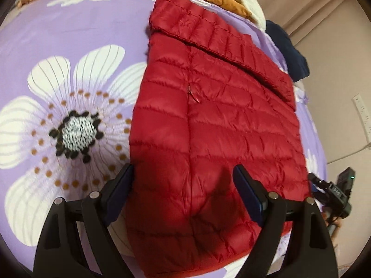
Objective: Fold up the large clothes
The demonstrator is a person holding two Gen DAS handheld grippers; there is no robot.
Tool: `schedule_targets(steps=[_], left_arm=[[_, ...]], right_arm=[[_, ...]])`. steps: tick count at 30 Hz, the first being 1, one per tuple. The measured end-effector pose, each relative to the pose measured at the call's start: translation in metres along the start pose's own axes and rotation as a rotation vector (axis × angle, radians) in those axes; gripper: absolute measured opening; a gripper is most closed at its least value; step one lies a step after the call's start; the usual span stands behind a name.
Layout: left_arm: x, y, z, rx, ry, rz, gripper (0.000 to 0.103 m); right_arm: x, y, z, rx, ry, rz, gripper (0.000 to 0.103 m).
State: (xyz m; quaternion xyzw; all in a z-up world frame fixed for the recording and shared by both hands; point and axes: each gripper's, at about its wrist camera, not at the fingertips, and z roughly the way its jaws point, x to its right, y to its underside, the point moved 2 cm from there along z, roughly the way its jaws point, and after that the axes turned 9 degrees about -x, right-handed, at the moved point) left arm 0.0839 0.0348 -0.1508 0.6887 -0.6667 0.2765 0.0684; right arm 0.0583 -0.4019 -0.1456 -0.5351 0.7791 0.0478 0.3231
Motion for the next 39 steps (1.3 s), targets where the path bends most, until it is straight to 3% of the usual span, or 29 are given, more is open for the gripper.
schedule_targets(steps=[10, 16, 19, 25, 29, 33, 39], left_arm=[[-0.018, 0.033, -0.013, -0.018, 0.257, -0.075, 0.087], [-0.015, 0.040, -0.013, -0.031, 0.353, -0.106, 0.085], [-0.014, 0.047, -0.012, -0.057, 0.426, -0.117, 0.078], [-0.016, 0.046, -0.006, -0.070, 0.447, -0.152, 0.060], [-0.013, 0.035, 0.006, -0.093, 0.388, -0.181, 0.030], [-0.005, 0.029, 0.001, -0.076, 0.329, -0.154, 0.019], [0.019, 0.018, -0.033, 0.048, 0.251, -0.039, 0.013]], right_arm=[[0.001, 0.028, -0.001, -0.096, -0.226, 0.036, 0.052], [-0.005, 0.029, 0.002, -0.094, -0.280, 0.048, 0.052], [-0.006, 0.028, 0.003, -0.077, -0.303, 0.041, 0.052], [0.003, 0.021, 0.007, -0.041, -0.342, 0.088, 0.046], [-0.005, 0.018, 0.011, -0.024, -0.323, 0.075, 0.037], [-0.018, 0.019, 0.004, 0.015, -0.243, 0.008, 0.022], [-0.048, 0.020, -0.015, 0.088, -0.144, -0.143, 0.015]])
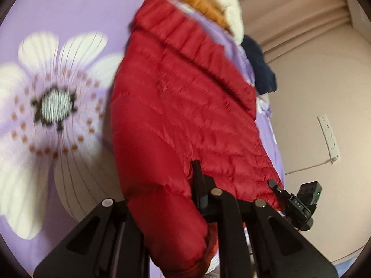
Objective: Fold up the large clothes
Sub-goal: 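Lift the hem with both tools and fold it toward the collar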
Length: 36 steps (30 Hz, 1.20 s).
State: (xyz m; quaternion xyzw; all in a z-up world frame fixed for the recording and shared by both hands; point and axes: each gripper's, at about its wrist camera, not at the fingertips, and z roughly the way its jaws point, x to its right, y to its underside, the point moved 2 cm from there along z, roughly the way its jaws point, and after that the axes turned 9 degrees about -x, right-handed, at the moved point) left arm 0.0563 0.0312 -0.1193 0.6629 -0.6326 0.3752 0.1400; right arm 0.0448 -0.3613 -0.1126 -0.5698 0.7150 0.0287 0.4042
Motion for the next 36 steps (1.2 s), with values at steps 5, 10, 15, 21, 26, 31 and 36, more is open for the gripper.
schedule_targets(steps=[5, 10, 15, 21, 26, 31, 36], left_arm=[[0.028, -0.004, -0.029, 0.096, -0.018, 0.130, 0.012], [0.048, -0.009, -0.059, 0.172, 0.025, 0.198, 0.012], [0.064, -0.008, -0.085, 0.232, 0.053, 0.256, 0.012], [0.083, 0.002, -0.116, 0.287, 0.079, 0.337, 0.012], [0.094, 0.013, -0.138, 0.321, 0.090, 0.392, 0.013], [0.105, 0.023, -0.156, 0.349, 0.106, 0.443, 0.013], [0.110, 0.028, -0.172, 0.381, 0.142, 0.465, 0.013]], right_arm=[[-0.026, -0.009, -0.024, 0.091, -0.010, -0.099, 0.014], [-0.047, -0.015, -0.049, 0.170, -0.054, -0.160, 0.014], [-0.064, -0.019, -0.073, 0.229, -0.095, -0.207, 0.014], [-0.085, -0.015, -0.100, 0.278, -0.125, -0.287, 0.014], [-0.099, -0.013, -0.122, 0.325, -0.148, -0.349, 0.014], [-0.112, -0.008, -0.139, 0.357, -0.166, -0.414, 0.014], [-0.126, -0.006, -0.154, 0.401, -0.176, -0.483, 0.014]])
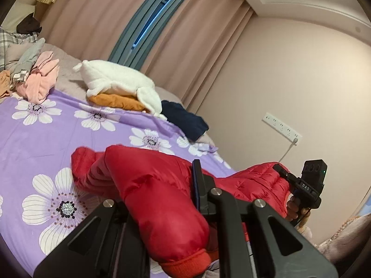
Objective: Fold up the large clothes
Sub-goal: 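Lift the hem with both tools and fold it toward the collar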
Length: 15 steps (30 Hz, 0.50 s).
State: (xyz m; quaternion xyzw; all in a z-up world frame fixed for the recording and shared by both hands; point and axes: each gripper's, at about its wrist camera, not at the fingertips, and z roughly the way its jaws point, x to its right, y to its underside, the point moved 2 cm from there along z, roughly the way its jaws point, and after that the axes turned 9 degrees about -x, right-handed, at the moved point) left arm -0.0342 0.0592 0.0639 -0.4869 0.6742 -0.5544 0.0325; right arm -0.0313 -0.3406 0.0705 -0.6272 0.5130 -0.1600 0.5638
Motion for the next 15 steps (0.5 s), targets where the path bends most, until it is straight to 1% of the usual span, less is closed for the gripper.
schedule_targets(steps=[4, 7, 15], left_arm=[[0.002, -0.006, -0.004, 0.022, 0.007, 0.006, 0.013], [-0.004, -0.009, 0.001, 0.017, -0.005, -0.003, 0.014], [-0.036, -0.013, 0.041, -0.054, -0.068, -0.090, 0.014]], right_arm=[[-0.002, -0.006, -0.001, 0.024, -0.017, -0.023, 0.014], [0.002, -0.009, 0.006, 0.025, -0.010, -0.024, 0.014], [0.037, -0.003, 0.035, -0.019, 0.016, 0.095, 0.014]])
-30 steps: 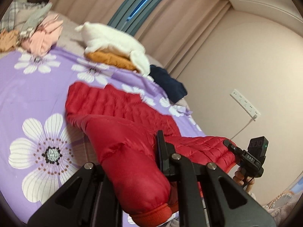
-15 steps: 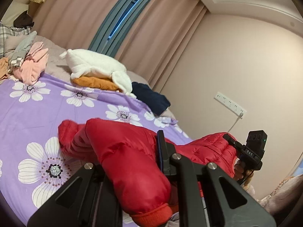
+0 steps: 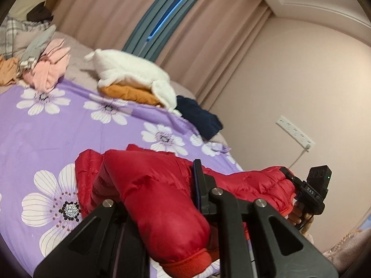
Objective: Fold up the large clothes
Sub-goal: 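Lift the hem with both tools and fold it toward the collar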
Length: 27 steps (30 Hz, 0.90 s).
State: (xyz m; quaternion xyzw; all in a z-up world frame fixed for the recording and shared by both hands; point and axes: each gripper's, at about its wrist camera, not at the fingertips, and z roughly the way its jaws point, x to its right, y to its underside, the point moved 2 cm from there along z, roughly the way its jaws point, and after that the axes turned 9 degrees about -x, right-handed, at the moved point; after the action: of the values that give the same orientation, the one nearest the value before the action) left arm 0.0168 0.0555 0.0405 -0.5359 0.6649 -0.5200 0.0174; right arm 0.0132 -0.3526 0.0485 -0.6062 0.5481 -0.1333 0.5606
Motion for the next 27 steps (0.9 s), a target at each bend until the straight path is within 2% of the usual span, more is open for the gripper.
schedule_targets(steps=[12, 22, 27], left_arm=[[-0.045, -0.025, 0.070, -0.072, -0.073, -0.109, 0.016], [-0.093, -0.038, 0.141, -0.152, -0.199, -0.210, 0.016], [-0.114, -0.044, 0.172, -0.191, -0.237, -0.250, 0.016]], right_arm=[[0.048, 0.000, 0.044, -0.066, 0.074, 0.108, 0.014], [0.093, -0.001, 0.105, -0.135, 0.140, 0.204, 0.014], [0.113, 0.001, 0.132, -0.180, 0.190, 0.234, 0.014]])
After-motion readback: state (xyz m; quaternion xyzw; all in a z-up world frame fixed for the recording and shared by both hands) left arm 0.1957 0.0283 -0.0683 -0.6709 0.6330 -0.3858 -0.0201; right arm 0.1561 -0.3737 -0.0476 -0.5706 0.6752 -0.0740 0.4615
